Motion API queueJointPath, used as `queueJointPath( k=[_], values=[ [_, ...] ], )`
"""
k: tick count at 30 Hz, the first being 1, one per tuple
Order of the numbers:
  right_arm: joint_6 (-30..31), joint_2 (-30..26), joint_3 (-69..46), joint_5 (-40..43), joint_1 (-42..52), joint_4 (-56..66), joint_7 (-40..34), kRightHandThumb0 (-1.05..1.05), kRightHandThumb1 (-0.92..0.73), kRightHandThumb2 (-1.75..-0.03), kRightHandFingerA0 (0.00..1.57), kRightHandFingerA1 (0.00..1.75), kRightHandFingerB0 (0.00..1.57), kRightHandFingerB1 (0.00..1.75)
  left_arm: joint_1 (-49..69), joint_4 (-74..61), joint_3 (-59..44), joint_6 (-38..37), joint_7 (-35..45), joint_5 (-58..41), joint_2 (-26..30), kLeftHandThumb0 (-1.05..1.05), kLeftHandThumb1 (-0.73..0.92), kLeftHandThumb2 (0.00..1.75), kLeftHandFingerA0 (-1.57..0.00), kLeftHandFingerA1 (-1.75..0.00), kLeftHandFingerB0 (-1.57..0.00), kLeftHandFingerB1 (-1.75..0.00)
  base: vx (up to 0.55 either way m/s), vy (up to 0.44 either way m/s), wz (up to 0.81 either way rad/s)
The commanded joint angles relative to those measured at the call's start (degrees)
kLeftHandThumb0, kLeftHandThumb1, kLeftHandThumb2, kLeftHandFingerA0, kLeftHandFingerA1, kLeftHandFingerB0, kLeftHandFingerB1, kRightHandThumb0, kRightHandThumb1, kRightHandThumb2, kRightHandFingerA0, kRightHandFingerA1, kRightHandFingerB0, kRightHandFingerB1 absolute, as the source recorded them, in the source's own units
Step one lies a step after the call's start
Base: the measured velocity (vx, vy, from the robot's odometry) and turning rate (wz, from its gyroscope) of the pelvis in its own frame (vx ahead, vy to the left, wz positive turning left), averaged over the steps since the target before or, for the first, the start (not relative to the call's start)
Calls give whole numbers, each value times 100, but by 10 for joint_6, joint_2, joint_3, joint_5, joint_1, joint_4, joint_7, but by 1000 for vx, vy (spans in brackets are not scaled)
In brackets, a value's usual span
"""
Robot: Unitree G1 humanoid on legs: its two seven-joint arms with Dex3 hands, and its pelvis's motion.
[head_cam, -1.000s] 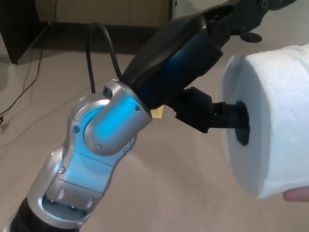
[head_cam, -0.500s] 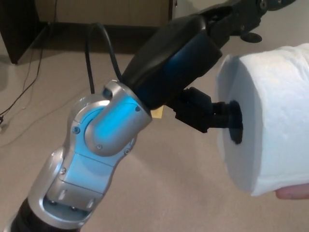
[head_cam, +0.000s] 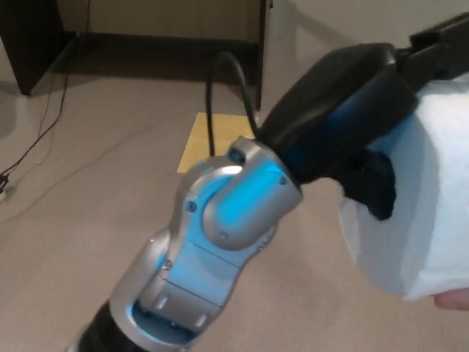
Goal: A person is holding a toilet paper roll and the robot extends its left hand to grab the roll by inserting its thumb into the gap in the middle and brings its hand down by its side. Then it extends its arm again to hand the toilet paper roll back to the person.
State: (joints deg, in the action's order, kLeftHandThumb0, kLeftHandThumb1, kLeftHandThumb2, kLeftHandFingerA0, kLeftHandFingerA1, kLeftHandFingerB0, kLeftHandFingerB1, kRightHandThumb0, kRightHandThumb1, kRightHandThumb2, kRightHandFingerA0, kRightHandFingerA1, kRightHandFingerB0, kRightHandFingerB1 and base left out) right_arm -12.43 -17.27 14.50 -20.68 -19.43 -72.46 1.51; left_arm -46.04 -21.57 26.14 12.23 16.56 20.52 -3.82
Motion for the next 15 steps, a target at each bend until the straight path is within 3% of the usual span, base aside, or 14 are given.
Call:
queueJointPath(
  k=[1,2,3,4,5,6,7,9,10,11,12,13,15],
  values=[
    [12,-9,-4,3,0,-1,16,-40,-69,-60,67,62,43,38,6,0,28,-8,-4,7,-21,-13,75,71,-96,-146,-88,-52,0,0,0],
    [10,-10,-5,3,0,-1,17,-47,-56,-86,63,69,37,51,8,2,31,-15,-10,14,-20,-8,72,76,-97,-141,-98,-62,0,0,0],
    [10,-10,-5,3,0,-1,17,-47,-56,-86,63,69,37,51,9,3,33,-18,-13,17,-20,-8,72,76,-97,-141,-98,-62,0,0,0],
    [7,-11,-3,1,1,0,18,-47,-56,-87,62,69,36,51,24,0,41,-27,-33,34,-19,-1,75,72,-87,-169,-69,-148,0,0,0],
    [7,-11,-2,0,0,-1,19,-48,-56,-87,62,69,36,51,29,-4,43,-23,-37,39,-20,-6,76,74,-83,-174,-66,-154,0,0,0],
    [7,-11,-2,-1,0,-1,19,-42,-68,-61,65,60,42,38,32,-9,44,-17,-38,42,-19,-8,77,76,-82,-175,-62,-156,0,0,0],
    [6,-12,-1,-1,0,-1,20,-48,-55,-87,59,66,36,51,36,-13,42,-17,-38,43,-16,-10,79,69,-79,-175,-59,-154,0,0,0],
    [6,-12,0,-3,-3,0,20,-47,-55,-87,59,67,36,51,43,-14,34,-32,-46,44,-9,-13,79,67,-79,-175,-60,-154,0,0,0],
    [6,-12,0,-2,-3,0,22,-48,-55,-87,59,67,36,51,48,-17,28,-37,-45,42,-3,-15,79,69,-81,-166,-67,-141,0,0,0],
    [6,-13,1,-3,-5,0,26,-47,-55,-87,58,66,36,51,54,-26,20,-29,-39,40,3,-15,80,68,-81,-171,-66,-147,0,0,0],
    [6,-14,1,-3,-4,0,26,-42,-68,-61,62,60,42,38,55,-27,20,-28,-38,41,3,-17,82,71,-84,-175,-66,-154,0,0,0],
    [5,-14,2,-4,-4,0,26,-46,-54,-88,59,68,35,52,60,-29,15,-33,-38,41,10,-18,83,66,-80,-175,-61,-154,0,0,0],
    [2,-14,5,-6,-3,1,26,-46,-54,-88,59,68,35,52,67,-33,7,-40,-37,41,22,-18,83,66,-80,-175,-61,-154,0,0,0]
  ],
)
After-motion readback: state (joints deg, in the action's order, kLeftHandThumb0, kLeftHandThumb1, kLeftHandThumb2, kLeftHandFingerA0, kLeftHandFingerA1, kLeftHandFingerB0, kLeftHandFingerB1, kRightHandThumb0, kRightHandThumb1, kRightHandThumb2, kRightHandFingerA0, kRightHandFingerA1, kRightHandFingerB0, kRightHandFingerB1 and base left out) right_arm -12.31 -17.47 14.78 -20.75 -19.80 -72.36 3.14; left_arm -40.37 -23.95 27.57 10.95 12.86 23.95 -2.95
